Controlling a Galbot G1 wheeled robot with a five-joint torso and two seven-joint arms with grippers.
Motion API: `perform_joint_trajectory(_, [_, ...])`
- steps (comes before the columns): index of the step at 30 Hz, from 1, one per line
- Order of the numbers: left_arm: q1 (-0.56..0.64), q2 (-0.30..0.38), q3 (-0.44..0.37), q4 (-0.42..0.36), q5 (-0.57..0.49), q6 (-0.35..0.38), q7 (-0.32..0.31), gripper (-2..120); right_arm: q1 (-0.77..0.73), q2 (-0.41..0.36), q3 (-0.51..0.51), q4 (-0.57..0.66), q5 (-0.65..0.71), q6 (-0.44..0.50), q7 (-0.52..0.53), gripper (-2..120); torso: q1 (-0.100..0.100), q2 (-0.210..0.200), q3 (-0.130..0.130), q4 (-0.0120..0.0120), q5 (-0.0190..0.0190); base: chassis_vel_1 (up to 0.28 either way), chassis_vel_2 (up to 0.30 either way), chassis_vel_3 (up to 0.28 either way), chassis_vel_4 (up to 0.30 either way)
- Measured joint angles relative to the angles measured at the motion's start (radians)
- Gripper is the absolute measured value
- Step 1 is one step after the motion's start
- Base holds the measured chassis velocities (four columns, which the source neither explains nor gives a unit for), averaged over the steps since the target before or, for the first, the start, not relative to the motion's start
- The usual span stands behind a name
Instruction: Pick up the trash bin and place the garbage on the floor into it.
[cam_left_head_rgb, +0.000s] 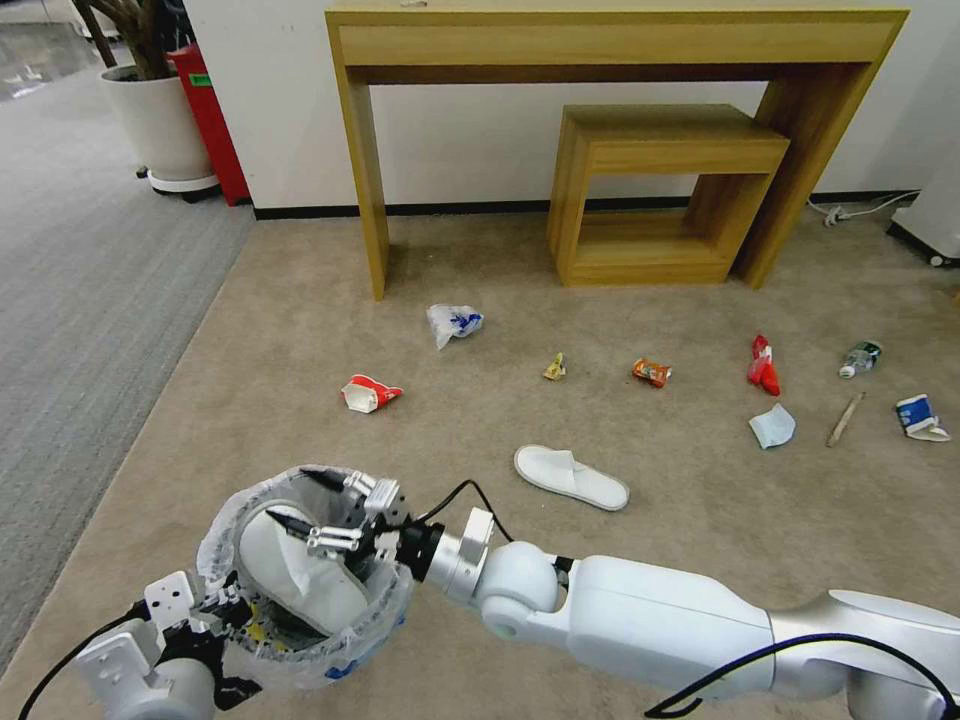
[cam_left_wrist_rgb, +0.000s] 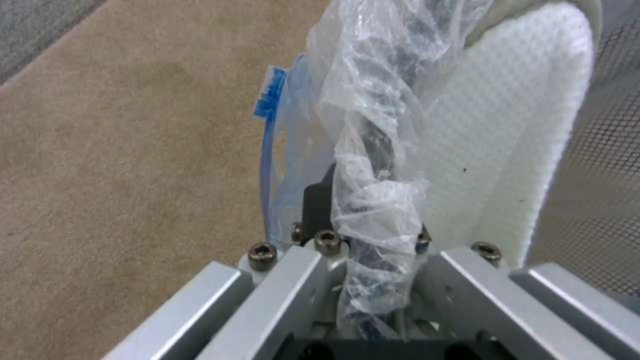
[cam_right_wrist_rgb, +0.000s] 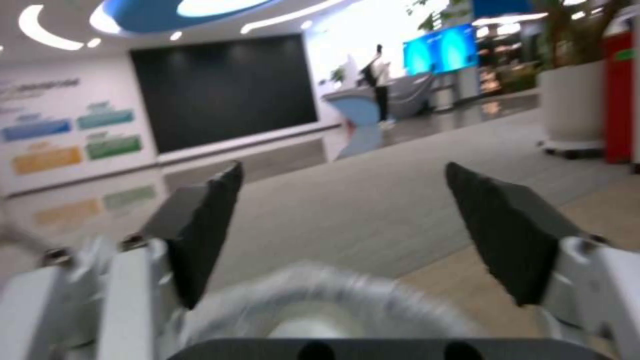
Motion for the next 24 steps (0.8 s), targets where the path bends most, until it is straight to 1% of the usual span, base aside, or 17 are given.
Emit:
perform_joint_trajectory(2, [-0.008, 0.004, 0.000, 0.013, 0.000, -0.001, 0.000, 0, -0.014, -0.033, 0.053, 0.042, 0.022, -0.017, 0.029, 93, 0.000, 0.000, 0.000, -0.0001, 0.0000, 0.000, 0.000, 0.000, 0.000])
perform_joint_trajectory(3, [-0.008, 0.004, 0.000, 0.013, 0.000, -0.001, 0.000, 0, -0.014, -0.033, 0.053, 0.042, 0.022, -0.017, 0.029, 93, 0.000, 0.000, 0.000, -0.0001, 0.0000, 0.000, 0.000, 0.000, 0.000])
perform_joint_trajectory(5, [-0.014, 0.009, 0.002, 0.023, 0.000, -0.002, 0.001, 0, -0.030, -0.070, 0.111, 0.078, 0.037, -0.029, 0.052, 99, 0.000, 0.000, 0.000, -0.0001, 0.0001, 0.000, 0.000, 0.000, 0.000])
perform_joint_trajectory(6, [-0.014, 0.009, 0.002, 0.023, 0.000, -0.002, 0.001, 0, -0.030, -0.070, 0.111, 0.078, 0.037, -0.029, 0.052, 99, 0.000, 0.000, 0.000, -0.0001, 0.0001, 0.000, 0.000, 0.000, 0.000])
perform_joint_trajectory(8, [-0.020, 0.015, 0.002, 0.032, 0.001, -0.002, 0.005, 0, -0.052, -0.108, 0.173, 0.106, 0.049, -0.044, 0.071, 100, 0.000, 0.000, 0.000, -0.0001, 0.0001, 0.000, 0.000, 0.000, 0.000])
perform_joint_trajectory(9, [-0.020, 0.015, 0.002, 0.032, 0.001, -0.002, 0.005, 0, -0.052, -0.108, 0.173, 0.106, 0.049, -0.044, 0.071, 100, 0.000, 0.000, 0.000, -0.0001, 0.0001, 0.000, 0.000, 0.000, 0.000])
perform_joint_trajectory(12, [-0.030, 0.025, 0.002, 0.046, 0.001, -0.003, 0.012, 0, -0.093, -0.165, 0.281, 0.136, 0.060, -0.068, 0.104, 100, 0.000, 0.000, 0.000, 0.0000, 0.0002, 0.000, 0.000, 0.000, 0.000])
perform_joint_trajectory(13, [-0.030, 0.025, 0.002, 0.046, 0.001, -0.003, 0.012, 0, -0.093, -0.165, 0.281, 0.136, 0.060, -0.068, 0.104, 100, 0.000, 0.000, 0.000, 0.0000, 0.0002, 0.000, 0.000, 0.000, 0.000])
perform_joint_trajectory(16, [-0.038, 0.029, 0.004, 0.058, 0.004, -0.003, 0.020, 0, -0.150, -0.221, 0.392, 0.158, 0.059, -0.091, 0.147, 100, 0.000, 0.000, 0.000, -0.0002, 0.0002, 0.000, 0.000, 0.000, 0.000])
perform_joint_trajectory(17, [-0.038, 0.029, 0.004, 0.058, 0.004, -0.003, 0.020, 0, -0.150, -0.221, 0.392, 0.158, 0.059, -0.091, 0.147, 100, 0.000, 0.000, 0.000, -0.0002, 0.0002, 0.000, 0.000, 0.000, 0.000])
perform_joint_trajectory(19, [-0.042, 0.032, 0.008, 0.067, 0.007, -0.004, 0.023, 0, -0.212, -0.269, 0.478, 0.172, 0.050, -0.106, 0.184, 100, 0.000, 0.000, 0.000, -0.0001, 0.0002, 0.000, 0.000, 0.000, 0.000])
perform_joint_trajectory(20, [-0.042, 0.032, 0.008, 0.067, 0.007, -0.004, 0.023, 0, -0.212, -0.269, 0.478, 0.172, 0.050, -0.106, 0.184, 100, 0.000, 0.000, 0.000, -0.0001, 0.0002, 0.000, 0.000, 0.000, 0.000])
perform_joint_trajectory(22, [-0.045, 0.036, 0.010, 0.071, 0.007, -0.004, 0.025, 0, -0.265, -0.308, 0.535, 0.183, 0.038, -0.119, 0.219, 100, 0.000, 0.000, 0.000, -0.0002, 0.0003, 0.000, 0.000, 0.000, 0.000])
perform_joint_trajectory(23, [-0.045, 0.036, 0.010, 0.071, 0.007, -0.004, 0.025, 0, -0.265, -0.308, 0.535, 0.183, 0.038, -0.119, 0.219, 100, 0.000, 0.000, 0.000, -0.0002, 0.0003, 0.000, 0.000, 0.000, 0.000])
perform_joint_trajectory(24, [-0.047, 0.039, 0.010, 0.072, 0.007, -0.004, 0.025, 0, -0.297, -0.331, 0.565, 0.189, 0.025, -0.127, 0.241, 100, 0.000, 0.000, 0.000, -0.0002, 0.0003, 0.000, 0.000, 0.000, 0.000])
